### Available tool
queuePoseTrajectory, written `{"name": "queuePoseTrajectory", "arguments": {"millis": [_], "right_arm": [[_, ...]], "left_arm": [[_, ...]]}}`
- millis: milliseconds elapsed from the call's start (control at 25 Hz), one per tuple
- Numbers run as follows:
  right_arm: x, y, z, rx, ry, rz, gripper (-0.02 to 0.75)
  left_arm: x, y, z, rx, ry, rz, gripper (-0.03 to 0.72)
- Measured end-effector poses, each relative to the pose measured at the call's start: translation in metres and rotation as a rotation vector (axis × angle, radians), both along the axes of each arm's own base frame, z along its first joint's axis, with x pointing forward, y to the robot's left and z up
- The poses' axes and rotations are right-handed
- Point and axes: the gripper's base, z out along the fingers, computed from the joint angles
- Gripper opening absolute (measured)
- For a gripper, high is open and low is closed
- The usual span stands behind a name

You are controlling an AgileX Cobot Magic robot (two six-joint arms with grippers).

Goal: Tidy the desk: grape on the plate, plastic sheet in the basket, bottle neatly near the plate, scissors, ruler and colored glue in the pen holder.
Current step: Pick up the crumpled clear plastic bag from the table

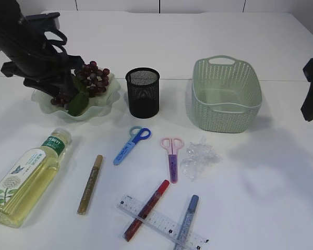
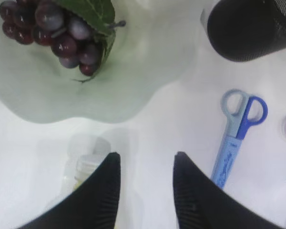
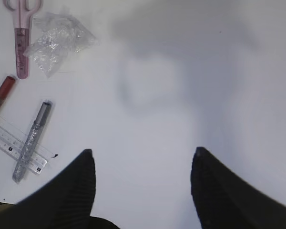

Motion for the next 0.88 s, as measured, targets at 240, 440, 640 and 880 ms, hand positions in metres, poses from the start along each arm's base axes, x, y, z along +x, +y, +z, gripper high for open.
{"name": "queuePoseTrajectory", "arguments": {"millis": [240,440,640,880], "right_arm": [[0.0,0.003,0.0,0.045,0.007,-0.028,0.493],[0.002,0.006,0.001,0.077,-0.014,-0.035,0.493],[0.005,0.01,0.0,0.129,-0.018,-0.038,0.493],[0.009,0.021,-0.006,0.196,0.011,-0.017,0.493]], "left_arm": [[-0.015,0.002,0.014,0.04,0.132,-0.079,0.361],[-0.027,-0.003,0.012,0.077,0.238,-0.153,0.366],[-0.038,-0.021,0.016,0.105,0.254,-0.249,0.366],[-0.053,-0.022,0.049,0.115,0.165,-0.27,0.366]]}}
